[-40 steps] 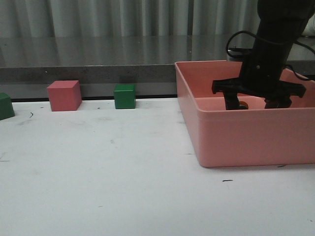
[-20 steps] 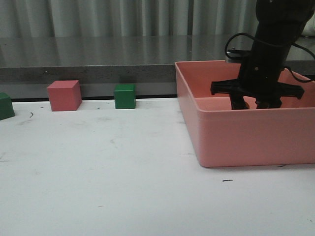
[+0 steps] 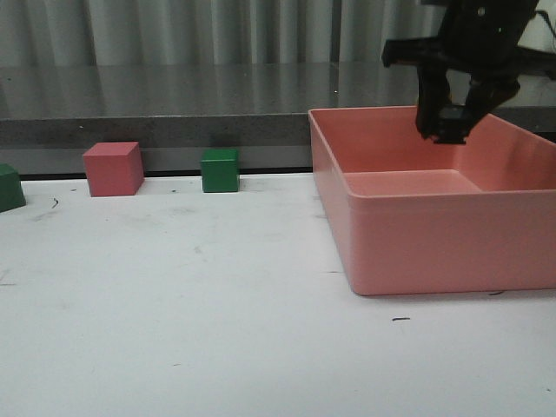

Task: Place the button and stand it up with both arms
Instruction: 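Lift the button out of the bin with the right gripper, carry it toward the cubes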

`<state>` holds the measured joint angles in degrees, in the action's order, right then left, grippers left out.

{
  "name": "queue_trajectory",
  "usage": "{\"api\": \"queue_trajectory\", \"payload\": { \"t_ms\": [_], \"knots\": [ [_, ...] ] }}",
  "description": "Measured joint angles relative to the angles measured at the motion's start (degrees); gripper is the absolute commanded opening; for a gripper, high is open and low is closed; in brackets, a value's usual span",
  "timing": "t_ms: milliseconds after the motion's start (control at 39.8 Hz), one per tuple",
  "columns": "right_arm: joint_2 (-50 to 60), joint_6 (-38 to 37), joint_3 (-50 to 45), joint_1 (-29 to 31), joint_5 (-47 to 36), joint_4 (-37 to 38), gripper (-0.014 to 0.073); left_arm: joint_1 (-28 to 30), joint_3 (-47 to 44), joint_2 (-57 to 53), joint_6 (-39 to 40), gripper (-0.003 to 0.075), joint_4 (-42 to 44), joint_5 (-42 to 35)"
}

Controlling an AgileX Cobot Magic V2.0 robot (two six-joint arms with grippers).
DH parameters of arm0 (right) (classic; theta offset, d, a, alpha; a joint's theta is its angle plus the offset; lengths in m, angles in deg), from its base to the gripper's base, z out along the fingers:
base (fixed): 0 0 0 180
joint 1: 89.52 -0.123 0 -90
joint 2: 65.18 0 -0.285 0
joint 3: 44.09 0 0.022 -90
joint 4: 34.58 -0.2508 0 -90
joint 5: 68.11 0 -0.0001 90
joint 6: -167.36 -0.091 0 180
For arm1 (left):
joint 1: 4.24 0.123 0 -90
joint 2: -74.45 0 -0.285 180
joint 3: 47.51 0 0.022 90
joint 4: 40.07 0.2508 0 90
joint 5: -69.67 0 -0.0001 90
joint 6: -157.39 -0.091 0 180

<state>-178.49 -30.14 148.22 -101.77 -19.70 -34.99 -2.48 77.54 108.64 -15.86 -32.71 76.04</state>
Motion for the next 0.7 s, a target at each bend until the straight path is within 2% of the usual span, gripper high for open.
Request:
{"api": "queue_trajectory", "payload": {
  "t_ms": [126, 351, 527, 703],
  "knots": [
    [4.36, 0.52, 0.00, -3.97, 0.99, 0.10, 0.0318, 0.00, 0.00, 0.00, 0.00, 0.0670, 0.00, 0.00],
    [6.94, 0.89, 1.46, -16.44, 3.47, -0.41, 0.0318, 0.00, 0.00, 0.00, 0.00, 0.0670, 0.00, 0.00],
    [2.70, 0.89, 6.08, -26.09, 3.96, -3.09, 0.0318, 0.00, 0.00, 0.00, 0.00, 0.0670, 0.00, 0.00],
    [-5.13, -0.11, 11.65, -31.01, 5.44, -4.60, 0.0318, 0.00, 0.00, 0.00, 0.00, 0.0670, 0.00, 0.00]
  ]
}}
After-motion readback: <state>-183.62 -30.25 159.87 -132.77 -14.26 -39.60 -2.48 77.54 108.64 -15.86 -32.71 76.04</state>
